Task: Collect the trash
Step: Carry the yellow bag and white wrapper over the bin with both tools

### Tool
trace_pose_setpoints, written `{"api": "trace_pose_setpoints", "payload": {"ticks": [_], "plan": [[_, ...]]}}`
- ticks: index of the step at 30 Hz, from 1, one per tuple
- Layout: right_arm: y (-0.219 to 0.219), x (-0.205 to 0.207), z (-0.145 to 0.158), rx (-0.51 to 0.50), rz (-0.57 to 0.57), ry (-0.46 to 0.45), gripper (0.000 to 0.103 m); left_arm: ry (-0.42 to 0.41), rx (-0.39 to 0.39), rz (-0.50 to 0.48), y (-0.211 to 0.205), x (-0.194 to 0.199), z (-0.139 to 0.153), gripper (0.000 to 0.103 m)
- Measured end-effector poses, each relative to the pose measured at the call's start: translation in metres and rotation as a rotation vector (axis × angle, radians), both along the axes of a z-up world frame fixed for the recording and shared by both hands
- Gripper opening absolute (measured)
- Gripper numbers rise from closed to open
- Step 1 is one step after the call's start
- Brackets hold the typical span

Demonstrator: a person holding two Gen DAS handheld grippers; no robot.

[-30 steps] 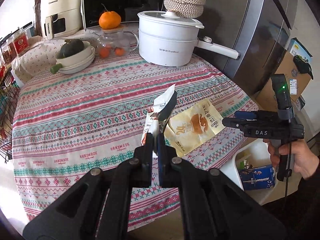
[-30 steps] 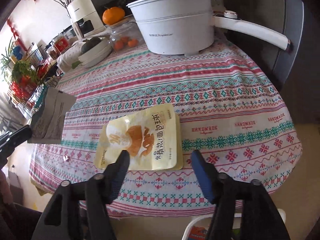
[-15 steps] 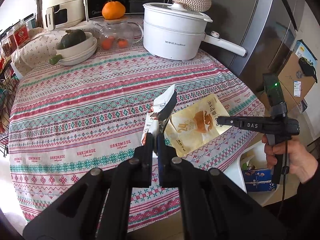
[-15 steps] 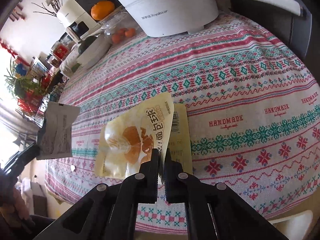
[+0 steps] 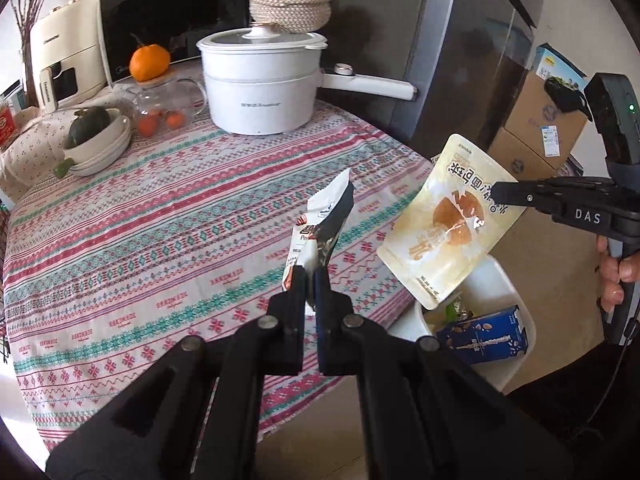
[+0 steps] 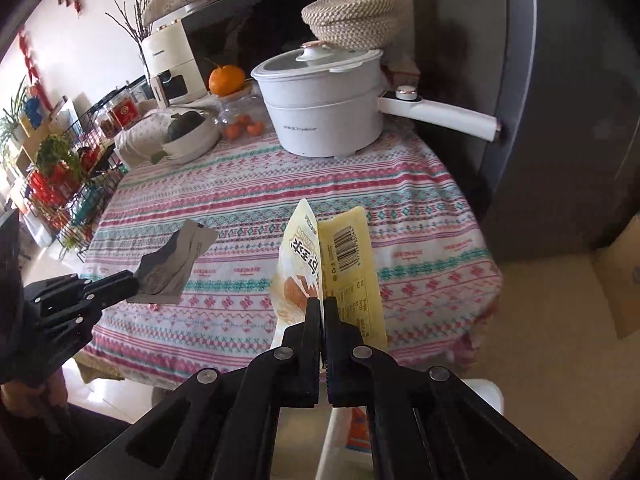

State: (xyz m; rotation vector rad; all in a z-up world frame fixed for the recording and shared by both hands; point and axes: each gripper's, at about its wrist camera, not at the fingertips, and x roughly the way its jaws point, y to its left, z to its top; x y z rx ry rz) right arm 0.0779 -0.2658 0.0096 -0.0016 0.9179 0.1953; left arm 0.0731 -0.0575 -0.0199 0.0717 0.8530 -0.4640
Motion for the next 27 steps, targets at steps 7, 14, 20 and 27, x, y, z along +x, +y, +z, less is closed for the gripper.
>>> {"api": "trace_pose_setpoints", "payload": {"ticks": [7, 14, 20, 27], "plan": [[-0.053, -0.05, -0.007, -0.022, -0.101, 0.0, 0.003, 0.07, -0.01, -0.189, -0.06, -0.029, -0.02, 0.005], [-0.103, -0.079, -0.031, -0.083, -0.183, 0.049, 0.003, 0.135, 0.023, -0.349, -0.121, -0.055, -0.044, 0.005], [-0.134, -0.091, -0.034, -0.06, -0.249, 0.049, 0.003, 0.171, 0.089, -0.436, -0.163, -0.067, -0.065, 0.005], [-0.139, -0.092, -0.03, -0.047, -0.258, 0.036, 0.003, 0.177, 0.15, -0.488, -0.182, -0.075, -0.081, 0.034]]}}
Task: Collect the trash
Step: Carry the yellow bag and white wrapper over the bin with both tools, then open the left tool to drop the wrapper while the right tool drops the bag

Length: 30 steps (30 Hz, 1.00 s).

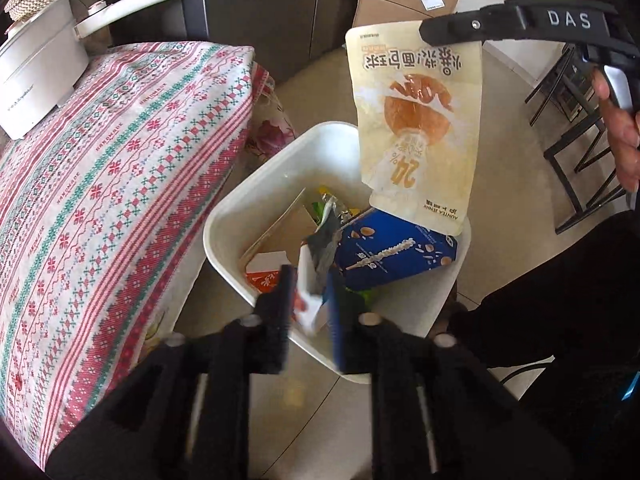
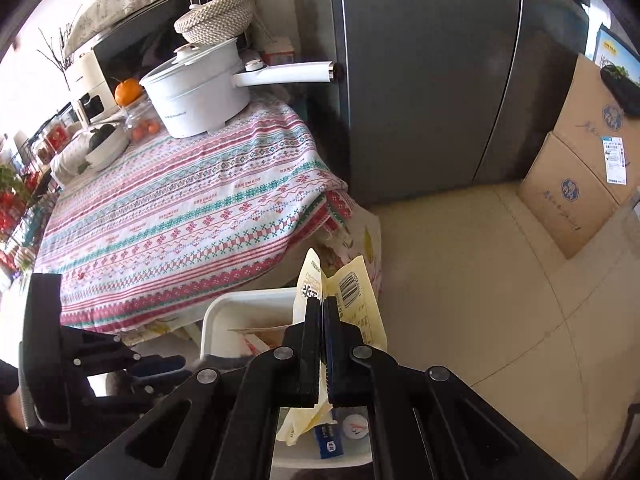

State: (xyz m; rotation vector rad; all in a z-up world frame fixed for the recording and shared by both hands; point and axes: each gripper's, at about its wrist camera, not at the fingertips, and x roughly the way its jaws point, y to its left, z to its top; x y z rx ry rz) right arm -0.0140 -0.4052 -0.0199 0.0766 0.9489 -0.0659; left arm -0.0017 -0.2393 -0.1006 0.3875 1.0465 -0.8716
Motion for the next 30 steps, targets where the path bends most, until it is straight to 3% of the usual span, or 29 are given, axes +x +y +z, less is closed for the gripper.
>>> {"api": "trace_pose_setpoints", "payload": {"ticks": [3, 9, 15, 18, 19, 20, 24, 30], "plan": [[0.001, 0.001, -0.001, -0.001, 0.009, 0.004, 0.003, -0.02, -0.001, 0.017, 0.004, 0.003, 0.004, 0.056], [0.01, 0.006, -0.006, 0.018, 0.033, 0.023, 0.003, -0.024, 0.01, 0.117, 0.024, 0.015, 0.012, 0.073], [0.025, 0.013, -0.017, 0.052, 0.068, 0.069, 0.007, -0.041, 0.012, 0.207, 0.046, 0.02, 0.019, 0.083], [0.031, 0.014, -0.022, 0.08, 0.073, 0.092, 0.035, -0.059, 0.001, 0.239, 0.055, 0.019, 0.025, 0.088], [0.033, 0.013, -0.022, 0.073, 0.072, 0.09, 0.052, -0.062, -0.004, 0.249, 0.057, 0.018, 0.026, 0.091], [0.036, 0.012, -0.021, 0.061, 0.071, 0.08, 0.063, -0.066, -0.008, 0.263, 0.06, 0.017, 0.028, 0.095], [0.045, 0.005, -0.014, 0.04, 0.085, 0.046, 0.069, -0.087, -0.015, 0.323, 0.07, 0.012, 0.035, 0.101], [0.055, -0.01, -0.006, 0.008, 0.09, -0.003, 0.084, -0.151, 0.017, 0.451, 0.09, 0.001, 0.044, 0.102]]}}
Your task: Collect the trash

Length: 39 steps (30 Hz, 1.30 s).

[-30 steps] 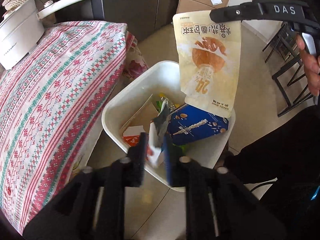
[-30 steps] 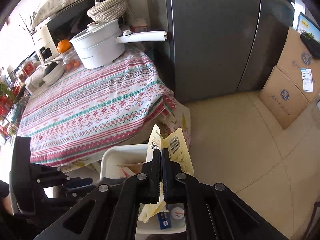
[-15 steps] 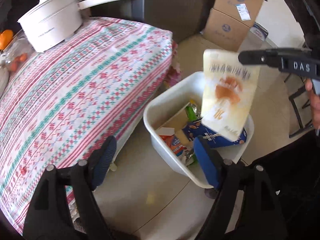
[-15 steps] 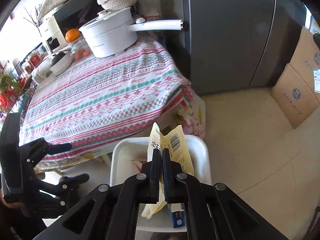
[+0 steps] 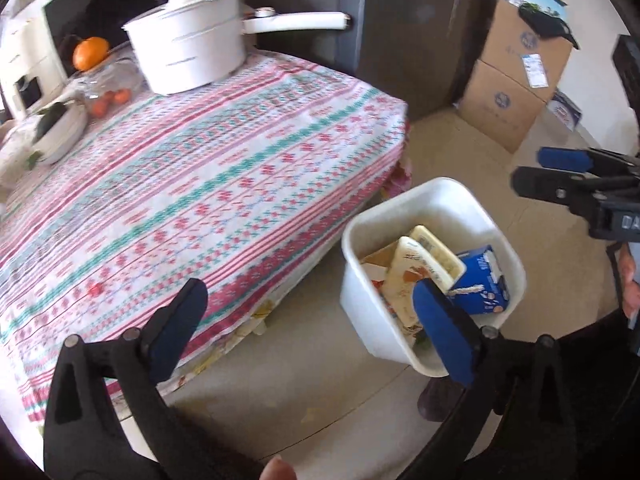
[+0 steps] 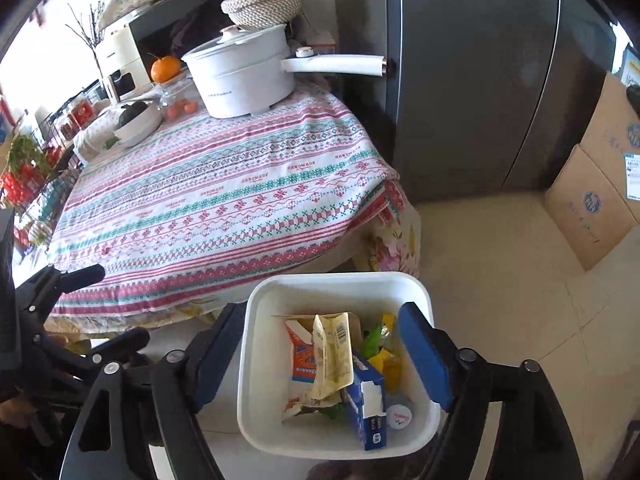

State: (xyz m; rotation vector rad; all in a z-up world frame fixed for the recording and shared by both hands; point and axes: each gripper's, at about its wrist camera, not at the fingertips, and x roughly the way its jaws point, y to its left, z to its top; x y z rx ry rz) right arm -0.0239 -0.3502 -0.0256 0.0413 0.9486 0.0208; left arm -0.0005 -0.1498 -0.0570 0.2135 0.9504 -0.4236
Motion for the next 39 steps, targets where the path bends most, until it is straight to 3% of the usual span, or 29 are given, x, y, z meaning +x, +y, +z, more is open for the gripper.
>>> {"api": "trace_pose_setpoints", "payload": {"ticks": [3, 5, 11, 20, 39], "plan": [[0.004, -0.012, 0.007, -0.005, -0.018, -0.045, 0.091, -0.023, 0.01, 0.081, 0.015, -0.007, 0.005, 0.102], [0.009, -0.022, 0.013, -0.041, -0.026, -0.085, 0.103, -0.041, 0.002, 0.121, 0.025, -0.013, 0.011, 0.102], [0.028, -0.06, 0.034, -0.118, -0.04, -0.219, 0.103, -0.116, -0.04, 0.193, 0.05, -0.04, 0.03, 0.102], [0.059, -0.098, 0.04, -0.169, -0.033, -0.328, 0.103, -0.179, -0.074, 0.267, 0.065, -0.064, 0.038, 0.102], [0.061, -0.092, 0.031, -0.159, -0.024, -0.312, 0.103, -0.214, -0.1, 0.293, 0.064, -0.07, 0.044, 0.102]]}}
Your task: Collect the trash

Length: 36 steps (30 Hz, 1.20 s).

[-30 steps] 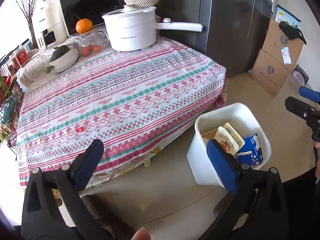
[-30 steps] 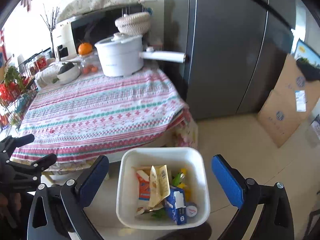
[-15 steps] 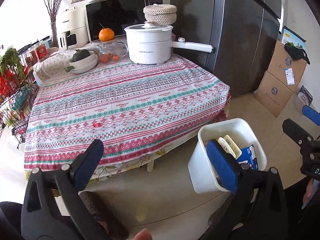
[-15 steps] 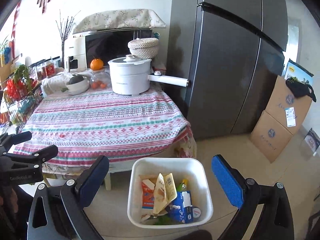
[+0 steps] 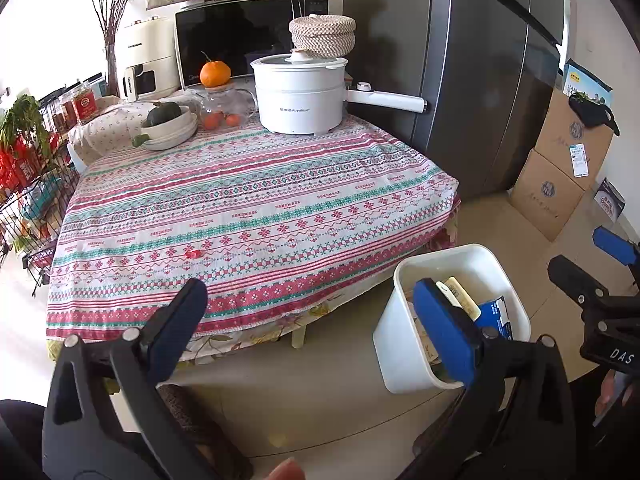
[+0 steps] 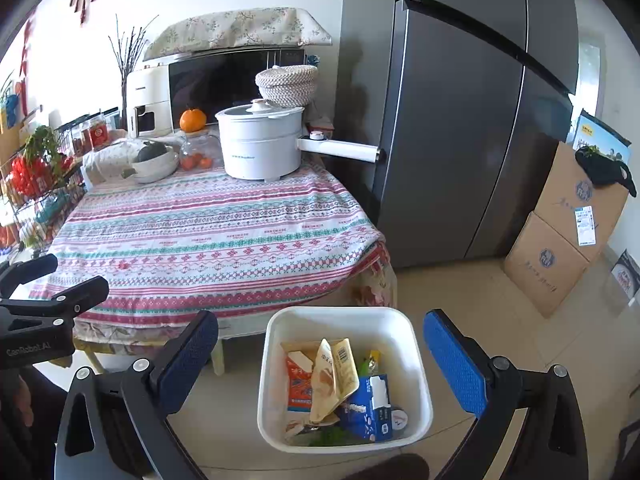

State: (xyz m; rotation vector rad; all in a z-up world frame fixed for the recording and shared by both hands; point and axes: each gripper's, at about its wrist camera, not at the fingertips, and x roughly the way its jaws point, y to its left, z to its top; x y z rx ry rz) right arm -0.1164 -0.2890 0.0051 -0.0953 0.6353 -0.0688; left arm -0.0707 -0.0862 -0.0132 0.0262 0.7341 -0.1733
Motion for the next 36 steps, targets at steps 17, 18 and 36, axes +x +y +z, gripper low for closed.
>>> {"api": "trace_pose_setpoints", "payload": {"ticks": [17, 18, 36], "plan": [[0.0006, -0.0006, -0.0005, 0.013, -0.017, 0.003, 0.103, -0.003, -0.005, 0.001, -0.0027, -0.0014, 0.0002, 0.102], [0.0005, -0.0008, -0.0004, 0.013, -0.017, 0.002, 0.103, -0.003, -0.004, 0.0, -0.0033, -0.0015, 0.0002, 0.102], [0.0021, -0.0022, -0.0004, 0.014, -0.023, 0.0, 0.103, 0.007, -0.008, -0.007, -0.0055, -0.0035, -0.0017, 0.102]]}}
